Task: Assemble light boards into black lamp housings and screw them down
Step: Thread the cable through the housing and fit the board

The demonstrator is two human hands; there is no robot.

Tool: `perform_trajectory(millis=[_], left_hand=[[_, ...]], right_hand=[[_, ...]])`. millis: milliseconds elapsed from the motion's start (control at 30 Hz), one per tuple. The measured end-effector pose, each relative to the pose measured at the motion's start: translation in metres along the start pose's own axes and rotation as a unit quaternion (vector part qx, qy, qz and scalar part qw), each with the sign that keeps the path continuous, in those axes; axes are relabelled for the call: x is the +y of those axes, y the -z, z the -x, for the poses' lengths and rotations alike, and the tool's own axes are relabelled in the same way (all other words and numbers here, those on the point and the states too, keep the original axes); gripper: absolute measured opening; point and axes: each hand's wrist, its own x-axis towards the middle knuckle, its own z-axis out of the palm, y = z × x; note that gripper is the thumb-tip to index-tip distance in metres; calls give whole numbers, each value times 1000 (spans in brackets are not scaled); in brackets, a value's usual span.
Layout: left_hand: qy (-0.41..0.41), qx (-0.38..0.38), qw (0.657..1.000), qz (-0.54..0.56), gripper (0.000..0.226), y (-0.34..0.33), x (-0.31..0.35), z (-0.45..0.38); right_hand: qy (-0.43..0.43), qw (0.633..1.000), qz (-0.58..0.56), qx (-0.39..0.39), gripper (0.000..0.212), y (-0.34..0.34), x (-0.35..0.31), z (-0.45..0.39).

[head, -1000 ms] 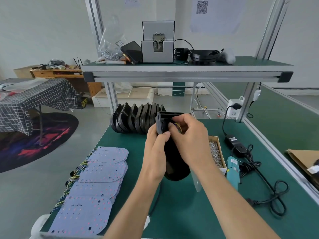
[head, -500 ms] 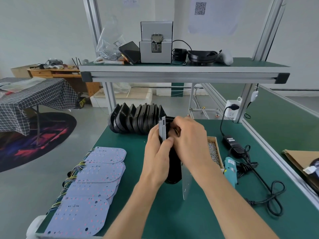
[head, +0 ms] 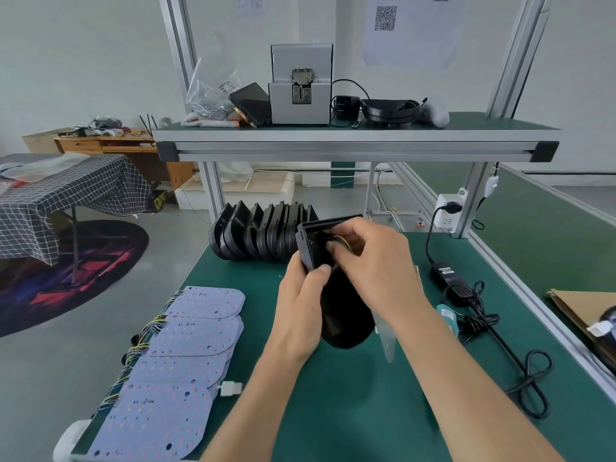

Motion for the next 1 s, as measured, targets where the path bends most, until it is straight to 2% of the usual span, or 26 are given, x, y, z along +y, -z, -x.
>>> perform_trajectory(millis=[100,200,333,567,733,833,1000], left_hand=[[-11,8,999,-46,38,0,1,0],[-24,7,996,-87,29,1,3,-1],[-41,-3,990,-133,20,-1,1,1],[-30,-19,991,-132,31,-6,-2,3],[5,-36,995,-94,26,1,-4,1],[37,-35,992,-119,21,0,-3,0],[15,44,971,-234,11,0,-2,5]], right_hand=[[30,999,17,-11,17,0,-3,1],[52,997,55,-27,17,0,-5,-1],[37,992,109,-49,14,0,-2,0],[-5,999,30,-7,6,0,3,-1],[-29,997,-1,-71,17,7,6,-2],[-28,996,38,-75,22,9,4,0],[-52,997,56,-33,14,7,5,4]])
